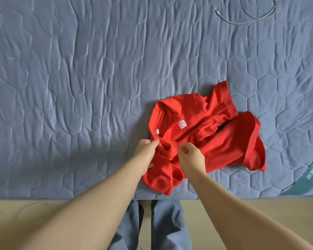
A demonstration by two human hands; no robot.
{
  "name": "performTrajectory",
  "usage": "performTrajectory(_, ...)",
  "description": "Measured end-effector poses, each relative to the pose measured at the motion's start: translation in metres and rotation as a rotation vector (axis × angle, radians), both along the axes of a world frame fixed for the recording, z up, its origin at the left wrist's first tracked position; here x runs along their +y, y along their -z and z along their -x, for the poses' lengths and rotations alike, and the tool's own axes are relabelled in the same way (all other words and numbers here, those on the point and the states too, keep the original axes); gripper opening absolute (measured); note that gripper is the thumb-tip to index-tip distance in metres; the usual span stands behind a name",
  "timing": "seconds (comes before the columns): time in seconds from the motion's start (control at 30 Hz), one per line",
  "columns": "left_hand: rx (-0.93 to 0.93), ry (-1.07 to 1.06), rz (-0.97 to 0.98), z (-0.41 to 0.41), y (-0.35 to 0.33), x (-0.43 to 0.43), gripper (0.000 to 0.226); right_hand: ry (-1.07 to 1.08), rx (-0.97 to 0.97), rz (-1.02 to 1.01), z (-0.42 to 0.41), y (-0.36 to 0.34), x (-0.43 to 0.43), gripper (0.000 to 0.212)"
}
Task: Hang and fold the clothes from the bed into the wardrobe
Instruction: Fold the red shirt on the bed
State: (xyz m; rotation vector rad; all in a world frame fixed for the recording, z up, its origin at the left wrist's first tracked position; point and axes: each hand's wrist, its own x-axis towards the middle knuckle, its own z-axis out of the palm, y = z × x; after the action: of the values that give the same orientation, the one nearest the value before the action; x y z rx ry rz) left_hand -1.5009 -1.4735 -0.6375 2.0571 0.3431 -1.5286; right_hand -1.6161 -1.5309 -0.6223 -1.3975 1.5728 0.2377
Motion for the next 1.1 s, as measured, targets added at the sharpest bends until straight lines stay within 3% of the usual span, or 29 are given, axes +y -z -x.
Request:
performTrajectory(0.1, -0.074, -0.058, -0.088, 0.013, 0.023, -0.017, 0.070, -0.022, 0.000, -0.004, 0.006, 0.008, -0.005, 0.027)
performTrajectory(0.17, -0.157, 0.020, -0.176, 0.017, 0.038, -0.023, 0.076, -0.044, -0.005, -0.001, 0.008, 0.012, -0.008, 0.027)
performTrajectory(0.33, -0.257, 0.431, -0.152, 0.014, 0.053, -0.009, 0.032, -0.219, 0.006, -0.020, 0.006, 0.018, -0.017, 0.031)
performTrajectory(0.43, -0.382, 0.538, -0.046, 0.004, 0.040, 0.003, 0.026, -0.300, 0.010, 0.016, -0.001, 0.017, -0.019, 0.035)
performTrajectory(0.57, -0.521, 0.873, 0.130, -0.012, 0.014, 0.014, 0.029, -0.335, 0.003, 0.214, -0.022, 0.007, -0.028, 0.067)
performTrajectory(0.7, -0.650, 1.121, 0.237, -0.028, -0.021, 0.026, 0.022, -0.652, 0.074, 0.363, -0.041, -0.015, -0.035, 0.085)
performTrajectory(0.77, -0.693, 1.170, 0.304, -0.034, -0.040, 0.027, 0.018, -0.803, 0.113, 0.370, -0.047, -0.024, -0.038, 0.080)
performTrajectory(0.87, -0.736, 1.149, 0.399, -0.046, -0.073, 0.023, 0.013, -0.908, 0.156, 0.376, -0.052, -0.042, -0.039, 0.050)
performTrajectory(0.97, -0.741, 1.065, 0.420, -0.062, -0.101, 0.022, 0.026, -0.921, 0.229, 0.498, -0.051, -0.062, -0.039, 0.032)
performTrajectory(1.1, -0.792, 1.023, 0.362, -0.093, -0.139, 0.023, 0.023, -0.868, 0.246, 0.641, -0.054, -0.106, -0.040, 0.021)
